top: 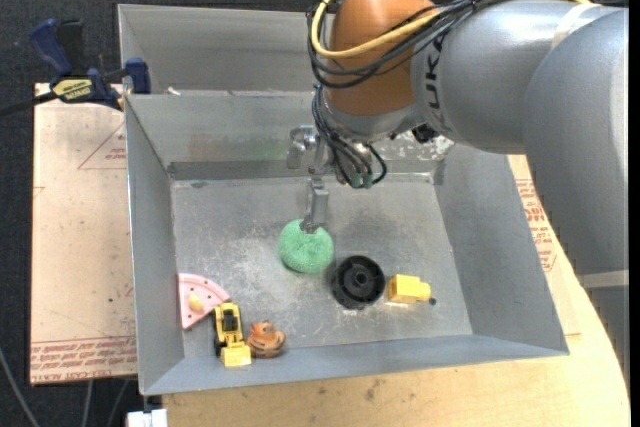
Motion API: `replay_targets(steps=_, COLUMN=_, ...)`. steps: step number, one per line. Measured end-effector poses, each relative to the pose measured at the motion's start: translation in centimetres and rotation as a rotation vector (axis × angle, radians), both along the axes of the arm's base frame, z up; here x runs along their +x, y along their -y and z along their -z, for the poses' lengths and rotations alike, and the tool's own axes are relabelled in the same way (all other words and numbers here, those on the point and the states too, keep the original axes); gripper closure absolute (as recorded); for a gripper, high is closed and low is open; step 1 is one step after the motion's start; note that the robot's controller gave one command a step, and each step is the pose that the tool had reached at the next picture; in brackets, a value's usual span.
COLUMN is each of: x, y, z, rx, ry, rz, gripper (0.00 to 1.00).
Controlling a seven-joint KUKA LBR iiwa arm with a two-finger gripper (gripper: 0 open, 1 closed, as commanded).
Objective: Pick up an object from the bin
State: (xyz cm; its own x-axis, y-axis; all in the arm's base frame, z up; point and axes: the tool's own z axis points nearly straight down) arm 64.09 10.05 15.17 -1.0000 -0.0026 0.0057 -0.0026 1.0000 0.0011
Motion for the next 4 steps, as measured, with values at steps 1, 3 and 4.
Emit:
replay_targets(steps=1, x=0.2, y=0.0, z=-0.5, rx=0.001, ry=0.007, rz=0.001, gripper=0.00)
replay_targets(steps=3, x=-4.8, y=2.3, z=7.9, rx=0.001, ry=0.008, rz=-0.261, gripper=0.00)
replay_targets(steps=4, x=-5.7, y=2.6, z=8.2, rx=0.001, ry=0.008, rz=-0.176, gripper=1.00)
